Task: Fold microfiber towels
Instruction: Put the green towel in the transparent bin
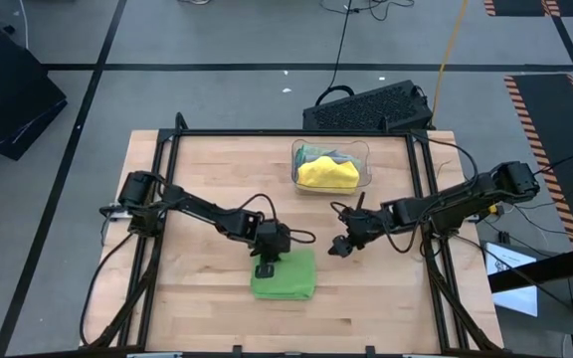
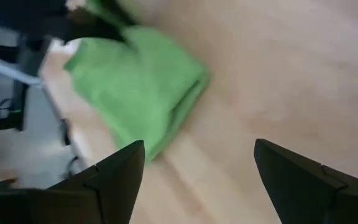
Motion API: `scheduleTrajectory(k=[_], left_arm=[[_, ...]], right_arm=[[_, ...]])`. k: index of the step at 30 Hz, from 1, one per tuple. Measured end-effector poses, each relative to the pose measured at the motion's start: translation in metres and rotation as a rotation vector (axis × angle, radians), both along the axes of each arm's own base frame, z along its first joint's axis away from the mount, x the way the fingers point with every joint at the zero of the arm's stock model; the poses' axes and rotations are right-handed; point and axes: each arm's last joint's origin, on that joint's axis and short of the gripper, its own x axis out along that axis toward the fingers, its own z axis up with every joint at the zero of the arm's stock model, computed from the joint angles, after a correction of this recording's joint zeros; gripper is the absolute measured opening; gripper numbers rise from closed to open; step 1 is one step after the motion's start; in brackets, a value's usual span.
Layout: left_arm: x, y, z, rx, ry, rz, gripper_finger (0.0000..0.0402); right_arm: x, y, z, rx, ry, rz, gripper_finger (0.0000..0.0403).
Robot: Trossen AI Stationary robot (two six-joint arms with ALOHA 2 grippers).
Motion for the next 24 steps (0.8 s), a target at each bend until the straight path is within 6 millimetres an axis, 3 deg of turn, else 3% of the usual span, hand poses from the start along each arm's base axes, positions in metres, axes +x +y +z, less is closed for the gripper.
scheduleTrajectory(k=[3, 8, 12, 18, 21, 24], left_arm=[[0.002, 0.000, 0.001, -0.013, -0.022, -0.015, 0.0016], [-0.002, 0.003, 0.012, 0.027, -0.034, 0.011, 0.0016], [-0.004, 0.005, 0.027, 0.064, -0.078, 0.030, 0.0007], [-0.005, 0.006, 0.033, 0.098, -0.099, 0.026, 0.0009], [-0.006, 0.006, 0.036, 0.100, -0.104, 0.020, 0.0006], [-0.008, 0.005, 0.036, 0.104, -0.097, 0.007, 0.0009]], right_arm=[[-0.005, -0.003, -0.010, -0.074, -0.001, -0.046, 0.0297], [-0.009, -0.006, -0.022, -0.104, -0.208, -0.108, 0.0297], [-0.006, -0.006, -0.025, -0.201, -0.352, -0.050, 0.0297], [0.025, -0.008, -0.034, -0.402, -0.403, 0.156, 0.0306], [0.046, -0.010, -0.040, -0.434, -0.410, 0.302, 0.0320], [0.060, -0.017, -0.046, -0.469, -0.407, 0.331, 0.0333]])
